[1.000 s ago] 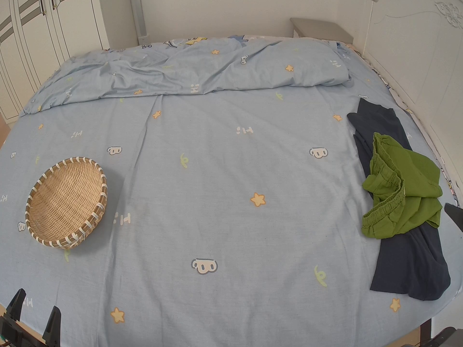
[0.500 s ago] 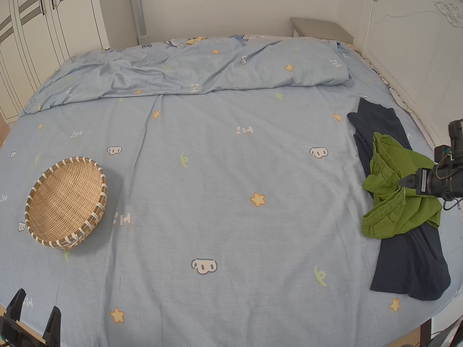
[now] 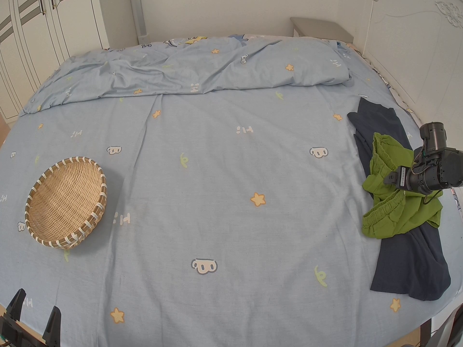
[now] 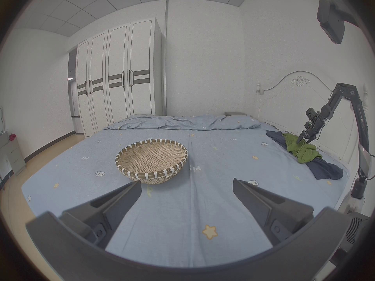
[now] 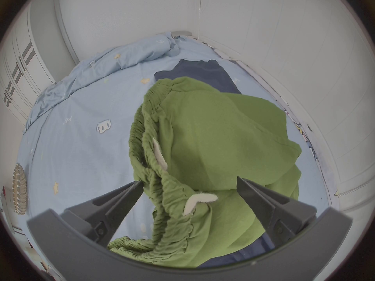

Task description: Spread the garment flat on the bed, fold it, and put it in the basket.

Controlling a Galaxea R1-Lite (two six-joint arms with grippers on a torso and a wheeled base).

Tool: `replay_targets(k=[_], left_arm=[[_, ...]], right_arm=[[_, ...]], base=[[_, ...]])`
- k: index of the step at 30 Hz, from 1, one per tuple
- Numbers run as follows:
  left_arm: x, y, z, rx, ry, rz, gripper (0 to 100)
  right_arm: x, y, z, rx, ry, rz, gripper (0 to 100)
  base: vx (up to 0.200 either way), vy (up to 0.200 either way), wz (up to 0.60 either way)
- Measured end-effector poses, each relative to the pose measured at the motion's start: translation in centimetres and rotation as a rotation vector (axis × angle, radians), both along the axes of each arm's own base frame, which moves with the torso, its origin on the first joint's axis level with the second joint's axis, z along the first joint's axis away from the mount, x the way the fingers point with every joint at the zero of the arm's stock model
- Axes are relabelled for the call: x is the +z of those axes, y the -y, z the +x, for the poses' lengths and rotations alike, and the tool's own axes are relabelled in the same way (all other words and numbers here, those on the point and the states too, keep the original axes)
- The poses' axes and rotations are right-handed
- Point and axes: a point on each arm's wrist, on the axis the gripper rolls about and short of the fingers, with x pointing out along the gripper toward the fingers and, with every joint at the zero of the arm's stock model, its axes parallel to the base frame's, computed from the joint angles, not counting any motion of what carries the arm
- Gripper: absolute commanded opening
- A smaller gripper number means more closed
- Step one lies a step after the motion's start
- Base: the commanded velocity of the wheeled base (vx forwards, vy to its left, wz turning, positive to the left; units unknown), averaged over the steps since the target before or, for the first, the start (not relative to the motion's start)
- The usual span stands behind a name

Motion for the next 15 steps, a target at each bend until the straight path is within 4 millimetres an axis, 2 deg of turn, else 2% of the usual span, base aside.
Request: replay_targets(k=[7, 8, 15], left_arm=[[0.00, 0.00, 0.00, 0.000, 0.000, 0.000, 100], [0.00, 0.00, 0.00, 0.000, 0.000, 0.000, 100], [0.00, 0.00, 0.00, 0.000, 0.000, 0.000, 100]], right_arm=[[-0.61, -0.18, 0.35, -0.009, -0.014, 0.027, 100], [-0.61, -0.21, 0.39, -0.007, -0.013, 0.034, 0], [-0.31, -0.35, 0.51, 0.007, -0.002, 0.055, 0]], base=[[0.000, 0.000, 0.00], [0.000, 0.000, 0.00], [0.000, 0.000, 0.00]])
